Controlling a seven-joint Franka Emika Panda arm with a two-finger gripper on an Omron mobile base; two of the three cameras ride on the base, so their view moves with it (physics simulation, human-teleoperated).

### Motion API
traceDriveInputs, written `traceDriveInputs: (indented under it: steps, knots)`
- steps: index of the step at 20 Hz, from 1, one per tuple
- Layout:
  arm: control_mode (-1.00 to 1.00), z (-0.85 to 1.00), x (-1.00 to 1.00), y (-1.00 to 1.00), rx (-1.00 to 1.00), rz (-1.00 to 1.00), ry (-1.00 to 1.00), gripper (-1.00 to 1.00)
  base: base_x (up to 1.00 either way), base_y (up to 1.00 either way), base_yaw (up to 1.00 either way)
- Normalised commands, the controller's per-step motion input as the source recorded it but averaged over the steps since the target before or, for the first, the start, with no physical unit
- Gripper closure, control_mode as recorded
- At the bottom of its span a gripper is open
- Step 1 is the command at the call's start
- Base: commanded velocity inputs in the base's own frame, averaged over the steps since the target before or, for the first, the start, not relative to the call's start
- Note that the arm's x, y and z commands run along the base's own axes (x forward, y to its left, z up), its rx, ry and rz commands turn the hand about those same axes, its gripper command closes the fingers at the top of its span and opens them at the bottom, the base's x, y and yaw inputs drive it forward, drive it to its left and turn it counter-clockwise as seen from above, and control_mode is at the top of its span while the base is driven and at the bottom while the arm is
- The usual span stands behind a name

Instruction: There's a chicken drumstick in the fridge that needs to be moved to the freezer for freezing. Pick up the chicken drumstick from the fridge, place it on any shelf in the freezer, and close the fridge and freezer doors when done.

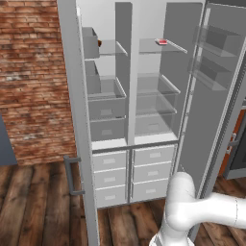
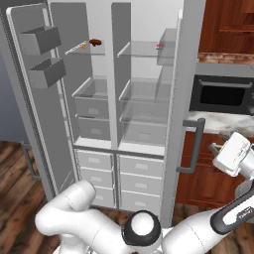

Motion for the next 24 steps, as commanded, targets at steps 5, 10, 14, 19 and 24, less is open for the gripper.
traceDriveInputs:
  steps: [5, 10, 14, 19, 24]
  knots:
    - [-1.0, -0.33, -0.16, 0.35, -0.2, -0.05, -0.09, -1.0, 0.0, 0.0, 0.0]
    - [-1.0, -0.07, 0.54, -0.05, -0.03, -0.29, 0.13, -1.0, 0.0, 0.0, 0.0]
    - [-1.0, -0.28, 0.39, 0.03, -0.05, -0.44, 0.21, -1.0, 0.0, 0.0, 0.0]
    - [-1.0, -0.17, -0.08, 0.0, 0.0, -0.18, 0.14, -1.0, 0.0, 0.0, 0.0]
    - [-1.0, -0.03, -0.38, 0.07, 0.0, 0.11, 0.02, -1.0, 0.0, 0.0, 0.0]
